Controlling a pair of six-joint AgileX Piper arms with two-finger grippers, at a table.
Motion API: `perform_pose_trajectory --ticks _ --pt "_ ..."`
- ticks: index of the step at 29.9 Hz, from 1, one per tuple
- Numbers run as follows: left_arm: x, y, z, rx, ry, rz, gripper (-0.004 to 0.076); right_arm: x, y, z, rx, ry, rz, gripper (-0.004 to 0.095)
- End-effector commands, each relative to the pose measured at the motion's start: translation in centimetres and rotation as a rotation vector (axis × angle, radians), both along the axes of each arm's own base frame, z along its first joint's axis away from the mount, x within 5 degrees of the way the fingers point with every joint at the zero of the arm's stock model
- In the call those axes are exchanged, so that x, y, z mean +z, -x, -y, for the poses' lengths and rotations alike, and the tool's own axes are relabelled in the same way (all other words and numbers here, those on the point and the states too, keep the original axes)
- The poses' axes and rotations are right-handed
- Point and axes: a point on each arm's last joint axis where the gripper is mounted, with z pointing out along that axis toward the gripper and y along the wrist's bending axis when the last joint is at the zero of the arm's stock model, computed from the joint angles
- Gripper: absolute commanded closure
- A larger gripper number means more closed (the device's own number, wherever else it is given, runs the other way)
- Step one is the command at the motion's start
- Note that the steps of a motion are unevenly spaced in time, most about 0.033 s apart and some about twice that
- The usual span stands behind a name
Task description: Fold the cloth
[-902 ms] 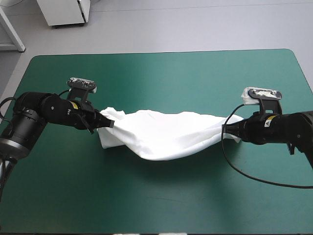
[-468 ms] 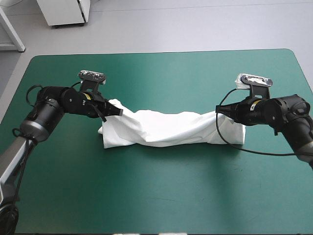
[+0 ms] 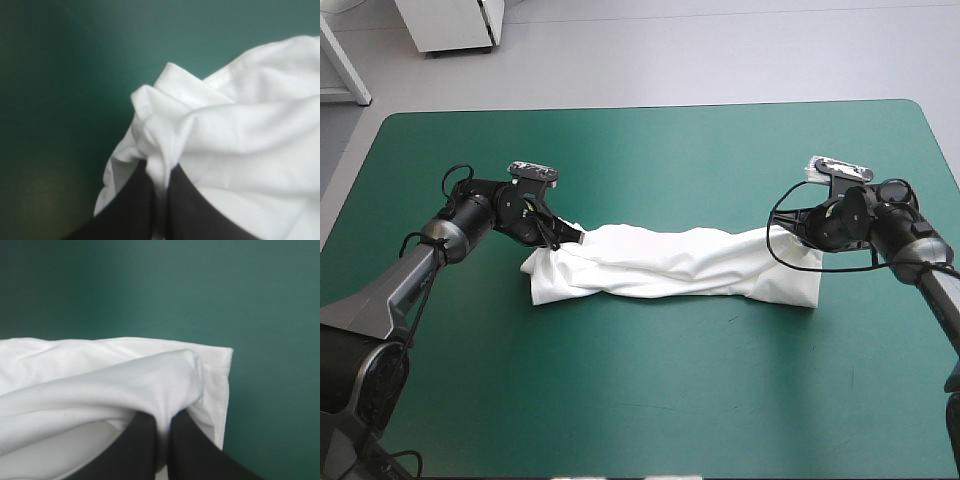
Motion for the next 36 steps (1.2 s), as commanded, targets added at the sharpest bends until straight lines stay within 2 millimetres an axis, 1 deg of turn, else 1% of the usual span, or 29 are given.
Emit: perform_pose_trajectory --ticks 1,5,11,15,16,18,20,23,25,27,29,31,33,35,36 --pt "2.0 -0.6 0.2 0.020 0.034 0.116 0.0733 1.7 -0.7 1.2 -0.041 -0.009 0.101 0.0927" --pt "1.0 -1.4 0.4 0.027 0.035 0.120 0.0733 1.0 -1.1 1.6 -0.042 -0.002 0.081 0.0927" --pt "-0.8 -2.1 0.4 0.075 0.034 0.082 0.0733 -0.9 -2.1 1.4 -0.040 -0.007 0.023 0.0927" --pt "-1.0 -2.2 0.5 0.075 0.032 0.077 0.0733 -1.4 -2.3 1.0 -0.035 -0.046 0.003 0.0927" --pt "-1.0 -2.3 0.5 0.075 0.032 0.077 0.0733 -1.4 -2.3 1.0 -0.011 -0.040 0.005 0.0924" --pt "-0.9 -2.2 0.5 0.074 0.028 0.063 0.0732 -1.4 -2.3 0.9 0.023 -0.031 0.002 0.0904" --pt "-0.6 -2.1 0.4 0.070 0.018 0.036 0.0732 -1.1 -2.1 0.8 0.039 -0.025 -0.021 0.0819" --pt "0.4 -1.9 0.4 0.034 -0.018 -0.014 0.0706 -0.2 -2.1 0.9 0.048 -0.016 -0.043 0.0591" --pt "1.4 -1.9 0.4 0.010 -0.034 -0.032 0.0662 0.5 -2.2 0.9 0.052 -0.012 -0.042 0.0444" --pt "2.6 -1.9 0.4 -0.021 -0.047 -0.029 0.0603 1.4 -2.3 0.8 0.055 -0.013 -0.041 0.0370" --pt "3.9 -1.9 0.4 -0.035 -0.051 -0.019 0.0518 2.5 -2.3 0.8 0.071 -0.006 -0.039 0.0373" --pt "5.4 -1.7 0.4 -0.039 -0.049 -0.010 0.0426 3.8 -2.2 0.9 0.095 0.012 -0.036 0.0408" --pt "7.1 -1.4 0.3 -0.043 -0.047 0.004 0.0358 5.1 -1.8 0.9 0.120 0.032 -0.034 0.0444" --pt "8.5 -0.8 0.2 -0.057 -0.049 0.015 0.0321 6.2 -1.2 1.0 0.147 0.049 -0.037 0.0482" --pt "9.1 -0.5 0.1 -0.059 -0.047 0.018 0.0321 6.5 -0.9 1.0 0.156 0.055 -0.038 0.0498"
